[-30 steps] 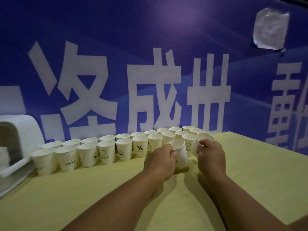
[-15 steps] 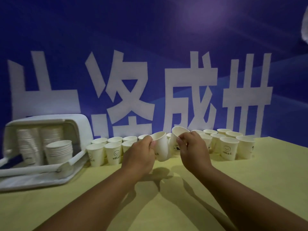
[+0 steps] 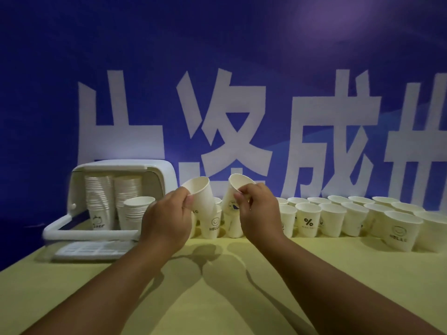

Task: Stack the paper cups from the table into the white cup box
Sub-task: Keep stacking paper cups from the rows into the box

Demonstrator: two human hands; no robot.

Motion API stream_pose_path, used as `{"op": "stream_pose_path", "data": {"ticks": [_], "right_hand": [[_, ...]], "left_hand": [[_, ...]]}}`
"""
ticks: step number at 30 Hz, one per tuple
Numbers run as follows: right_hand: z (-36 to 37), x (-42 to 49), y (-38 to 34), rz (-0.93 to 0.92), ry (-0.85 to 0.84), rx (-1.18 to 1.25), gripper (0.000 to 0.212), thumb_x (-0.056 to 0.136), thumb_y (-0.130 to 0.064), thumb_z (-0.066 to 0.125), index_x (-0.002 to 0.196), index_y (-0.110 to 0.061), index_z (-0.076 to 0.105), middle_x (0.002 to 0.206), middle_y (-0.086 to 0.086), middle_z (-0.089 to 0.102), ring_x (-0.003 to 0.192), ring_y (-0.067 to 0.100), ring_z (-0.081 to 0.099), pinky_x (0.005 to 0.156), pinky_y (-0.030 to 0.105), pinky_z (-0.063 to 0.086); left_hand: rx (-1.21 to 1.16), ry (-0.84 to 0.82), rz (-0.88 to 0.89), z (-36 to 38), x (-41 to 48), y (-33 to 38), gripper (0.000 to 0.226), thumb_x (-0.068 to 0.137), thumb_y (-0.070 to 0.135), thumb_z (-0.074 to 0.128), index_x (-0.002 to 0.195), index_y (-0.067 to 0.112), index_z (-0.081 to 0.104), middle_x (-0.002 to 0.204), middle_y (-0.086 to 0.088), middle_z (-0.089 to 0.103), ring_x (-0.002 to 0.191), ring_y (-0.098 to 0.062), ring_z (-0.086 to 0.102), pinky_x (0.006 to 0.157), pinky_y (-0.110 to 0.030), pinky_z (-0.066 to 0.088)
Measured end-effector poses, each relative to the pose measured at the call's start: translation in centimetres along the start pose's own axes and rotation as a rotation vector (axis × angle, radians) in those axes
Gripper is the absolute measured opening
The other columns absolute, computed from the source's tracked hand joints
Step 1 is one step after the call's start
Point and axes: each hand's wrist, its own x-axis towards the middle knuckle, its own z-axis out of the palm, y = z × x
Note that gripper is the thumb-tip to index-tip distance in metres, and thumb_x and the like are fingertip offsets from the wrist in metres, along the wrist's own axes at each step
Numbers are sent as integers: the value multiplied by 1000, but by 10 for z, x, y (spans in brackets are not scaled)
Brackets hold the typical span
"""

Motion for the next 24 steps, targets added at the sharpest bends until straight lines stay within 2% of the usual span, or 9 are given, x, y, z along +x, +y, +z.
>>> {"op": "stream_pose_path", "data": {"ticks": [4,6,8,10,12,14,16,18,24], "right_hand": [[31,7,-24,-10,14,74,13,98,-31,57,104,-23,64,99,-8,55,90,8,54,76,18,45],[44,11,-35,-22,35,93,13,98,-31,57,104,-22,65,100,-8,54,90,8,52,78,21,46],[55,15,-45,-26,50,131,14,99,-30,57,105,-21,65,100,-9,52,91,7,50,77,17,42],[66,19,-55,-16,68,181,14,98,-29,58,106,-19,65,103,-9,50,94,8,49,74,10,36],[77,24,-65,21,99,253,12,97,-29,61,106,-22,65,109,-10,49,102,9,50,77,10,37],[86,28,-75,60,134,313,9,96,-29,62,103,-24,65,113,-10,49,107,10,50,80,10,38],[93,29,-82,104,149,371,12,96,-29,63,106,-23,66,118,-10,49,109,8,50,75,2,35],[98,28,-85,133,143,418,15,95,-28,64,109,-22,67,121,-10,49,110,6,50,69,-3,34],[103,26,-83,127,74,438,15,93,-27,68,108,-23,69,127,-10,49,110,7,50,74,0,32]], "left_hand": [[-18,92,-14,-10,3,-24,30,102,40,35,82,22,48,71,1,56,65,-36,51,63,-37,34],[-36,115,-54,-19,9,-31,29,104,39,35,82,23,46,71,2,53,66,-34,51,64,-39,37],[-27,150,-86,-28,15,-40,29,107,36,37,84,22,46,75,1,53,69,-32,49,66,-41,40],[-33,176,-119,-37,18,-51,28,107,37,37,86,21,47,79,-1,55,72,-31,51,70,-45,46],[-29,191,-147,-42,18,-61,29,107,39,36,87,22,48,81,-1,58,73,-30,54,74,-52,51],[5,191,-176,-44,15,-68,29,107,38,37,88,21,50,82,-1,60,75,-29,55,77,-51,51],[43,190,-206,-46,13,-72,27,107,35,40,89,20,53,84,-2,62,78,-28,56,82,-45,46],[82,188,-227,-49,11,-74,24,108,31,42,92,18,55,88,-1,61,84,-28,57,89,-48,42],[260,85,-250,-51,14,-84,23,107,32,40,92,21,52,93,-3,63,90,-29,58,91,-51,43]]}}
